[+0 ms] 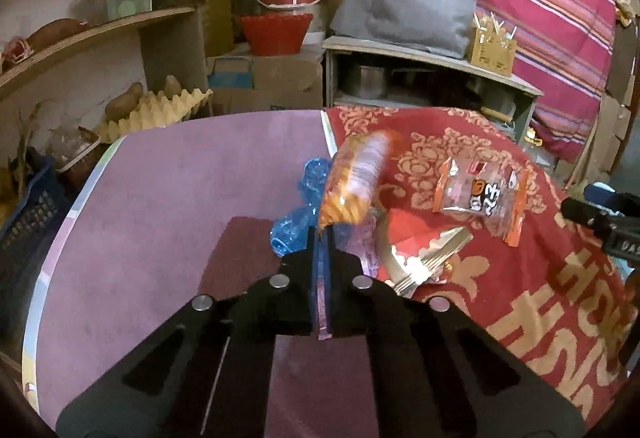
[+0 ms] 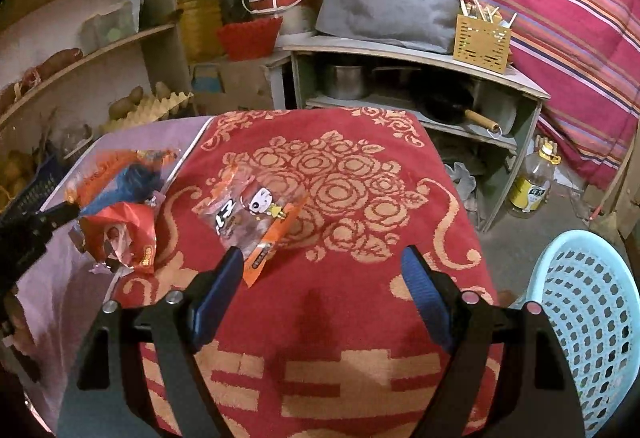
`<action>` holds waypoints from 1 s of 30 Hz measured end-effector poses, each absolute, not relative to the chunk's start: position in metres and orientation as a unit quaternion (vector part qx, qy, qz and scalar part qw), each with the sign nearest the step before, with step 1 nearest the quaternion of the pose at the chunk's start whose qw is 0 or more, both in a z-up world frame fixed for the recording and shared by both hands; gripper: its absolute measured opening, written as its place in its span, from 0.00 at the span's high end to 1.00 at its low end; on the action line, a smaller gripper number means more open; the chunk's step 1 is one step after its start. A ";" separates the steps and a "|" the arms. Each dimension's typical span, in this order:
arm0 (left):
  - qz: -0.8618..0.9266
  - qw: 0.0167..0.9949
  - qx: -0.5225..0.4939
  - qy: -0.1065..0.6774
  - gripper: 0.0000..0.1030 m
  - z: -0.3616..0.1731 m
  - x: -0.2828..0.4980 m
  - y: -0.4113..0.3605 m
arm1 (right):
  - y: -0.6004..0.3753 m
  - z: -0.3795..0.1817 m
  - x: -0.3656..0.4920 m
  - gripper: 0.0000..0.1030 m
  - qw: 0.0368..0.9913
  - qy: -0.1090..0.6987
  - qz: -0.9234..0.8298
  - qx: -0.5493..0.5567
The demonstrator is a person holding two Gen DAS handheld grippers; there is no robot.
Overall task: Collect trash
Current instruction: 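Raise the left tool from the wrappers while the right tool grasps the clear cartoon-print bag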
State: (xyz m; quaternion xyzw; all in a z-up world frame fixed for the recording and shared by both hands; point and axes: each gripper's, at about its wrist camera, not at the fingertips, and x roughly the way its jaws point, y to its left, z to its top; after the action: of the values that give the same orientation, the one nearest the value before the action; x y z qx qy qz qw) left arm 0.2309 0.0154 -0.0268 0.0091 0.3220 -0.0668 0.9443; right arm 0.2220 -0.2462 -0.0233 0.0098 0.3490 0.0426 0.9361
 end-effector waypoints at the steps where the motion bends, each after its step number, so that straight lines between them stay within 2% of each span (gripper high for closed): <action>1: -0.065 0.946 0.009 0.317 0.99 -0.025 0.230 0.016 | -0.245 -0.024 0.223 0.23 0.936 0.349 0.042 0.008; 17: -0.035 0.955 0.024 0.294 1.00 -0.011 0.225 0.034 | -0.214 -0.046 0.260 0.23 0.927 0.372 0.050 -0.003; 25: -0.008 0.964 0.031 0.264 1.00 0.005 0.214 0.056 | -0.215 -0.063 0.284 0.24 0.914 0.400 0.064 0.036; 27: -0.002 0.964 0.027 0.265 1.00 0.005 0.215 0.063 | -0.217 -0.065 0.286 0.35 0.911 0.403 0.071 0.045; 29: 0.006 0.963 0.016 0.269 1.00 0.003 0.217 0.071 | -0.217 -0.067 0.287 0.61 0.907 0.408 0.086 0.050; 30: 0.009 0.963 0.012 0.270 1.00 0.003 0.218 0.075 | -0.215 -0.067 0.287 0.65 0.908 0.407 0.091 0.047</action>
State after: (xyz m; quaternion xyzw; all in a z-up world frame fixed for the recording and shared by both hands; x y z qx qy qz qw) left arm 0.2180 0.0748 0.0027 0.0117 0.2703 0.0087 0.9627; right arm 0.2867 -0.2152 -0.0669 0.0474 0.4070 0.0914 0.9076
